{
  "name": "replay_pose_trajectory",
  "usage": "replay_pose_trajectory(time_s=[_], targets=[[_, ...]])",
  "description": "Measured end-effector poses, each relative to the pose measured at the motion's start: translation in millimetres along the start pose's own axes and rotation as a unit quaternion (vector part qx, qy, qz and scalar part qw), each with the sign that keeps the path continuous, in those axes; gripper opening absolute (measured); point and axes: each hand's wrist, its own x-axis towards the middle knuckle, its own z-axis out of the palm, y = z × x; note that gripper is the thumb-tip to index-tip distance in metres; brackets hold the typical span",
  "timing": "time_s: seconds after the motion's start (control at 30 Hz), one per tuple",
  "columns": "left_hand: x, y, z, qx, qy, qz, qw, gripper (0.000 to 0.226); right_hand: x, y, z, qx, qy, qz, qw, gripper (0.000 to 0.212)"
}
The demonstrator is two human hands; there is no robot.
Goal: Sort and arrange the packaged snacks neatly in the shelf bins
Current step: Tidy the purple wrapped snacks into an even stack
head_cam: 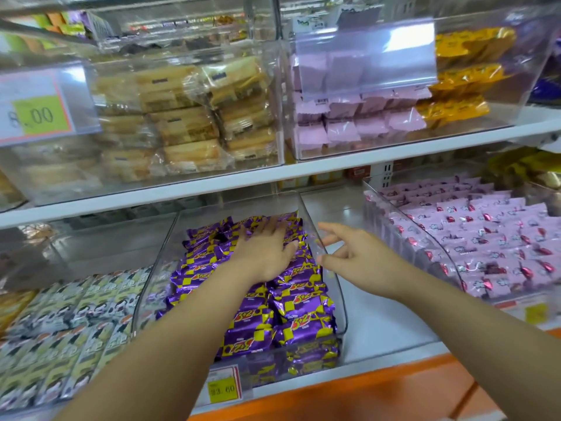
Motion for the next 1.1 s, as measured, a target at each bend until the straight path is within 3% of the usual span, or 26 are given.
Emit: replay_pose_trajectory(time_s=[0.2,0.3,0.53,0.7,0.83,0.97,1.1], targets=[[12,0,-1,-0.021,-0.072,0.026,0.997,0.054,14,2,-1,0.017,-0.027,-0.016,0.999,0.034],[21,-5,-6,-0.034,-0.047,0.052,0.997,0.051,26,3,-3,0.036,-0.028,0.0,0.999,0.036],[44,3,6,0.004,-0.046,-0.001,0.999,0.058,36,10,-1,0.018,-0.029,0.023,0.999,0.052],[31,-17,-9,-0.059,-0.06,0.065,0.994,0.05,36,8,0,0.026,-0.02,0.024,0.999,0.046],[16,-52,-8,-0.017,0.013,-0.024,0.999,0.056,37,7,3,0.034,-0.013,0.033,0.999,0.039],[4,-60,5,0.014,-0.046,-0.078,0.996,0.062,43,7,11,0.007,0.015,0.029,0.999,0.042],[14,-60,5,0.023,-0.043,-0.081,0.996,0.06,45,9,12,0.012,0.015,0.037,0.999,0.046]])
